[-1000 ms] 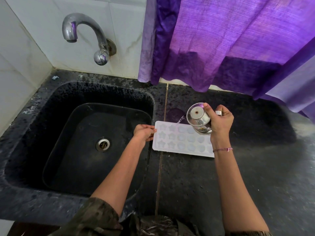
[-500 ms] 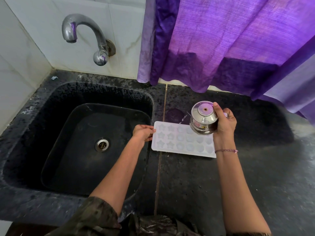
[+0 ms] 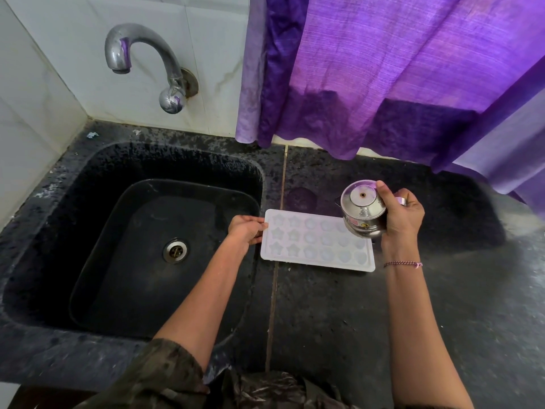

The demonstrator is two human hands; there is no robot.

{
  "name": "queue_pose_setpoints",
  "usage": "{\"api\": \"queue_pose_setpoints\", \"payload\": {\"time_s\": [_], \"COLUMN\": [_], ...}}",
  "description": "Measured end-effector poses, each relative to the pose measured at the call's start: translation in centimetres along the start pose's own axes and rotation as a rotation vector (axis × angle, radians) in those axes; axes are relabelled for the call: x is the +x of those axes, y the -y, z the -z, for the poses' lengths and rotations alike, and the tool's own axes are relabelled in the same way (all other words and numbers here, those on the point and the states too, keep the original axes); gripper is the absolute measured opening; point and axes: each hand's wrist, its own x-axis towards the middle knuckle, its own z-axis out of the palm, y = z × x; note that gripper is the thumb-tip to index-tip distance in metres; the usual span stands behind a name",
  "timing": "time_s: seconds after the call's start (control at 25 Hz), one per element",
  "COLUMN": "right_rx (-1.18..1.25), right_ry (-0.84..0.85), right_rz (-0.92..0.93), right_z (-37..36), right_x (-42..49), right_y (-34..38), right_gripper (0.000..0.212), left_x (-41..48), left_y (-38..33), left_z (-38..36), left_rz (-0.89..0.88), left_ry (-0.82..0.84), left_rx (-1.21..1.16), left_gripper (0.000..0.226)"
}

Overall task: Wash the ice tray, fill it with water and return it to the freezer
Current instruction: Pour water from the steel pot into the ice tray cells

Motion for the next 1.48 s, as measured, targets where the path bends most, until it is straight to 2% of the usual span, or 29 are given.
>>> {"api": "queue_pose_setpoints", "payload": {"time_s": [0.44,0.72,1.04,1.28,1.48], "right_rx": [-0.119,-0.11,0.008,0.249,0.29], "right_ry": [0.016,0.023,0.021,-0.027,-0.066], "right_rz": [0.132,0.131,0.032,-0.047,-0.067], "right_z": [-0.5,-0.5,-0.4,-0.3,0.0], "right_x": [-0.6,-0.8,-0.6,-0.9,-1.0], "right_y": [0.3,0.4,0.7,1.7,2.0], "right_gripper": [0.053,0.054,0.049,0.048,0.046], "left_x": [0.4,0.6,0.6,0.7,0.8], "left_y": [0.1,0.1,0.2,0.2,0.3], "left_z": [0.0,0.0,0.0,0.0,0.0], "left_rz": [0.003,0.008,0.002,0.0,0.001], "left_ry": [-0.007,-0.007,-0.008,-0.008,-0.003], "left_rx": [0.014,0.012,0.007,0.009,0.005], "left_gripper": [0.02,0.017,0.015,0.018,0.02]}}
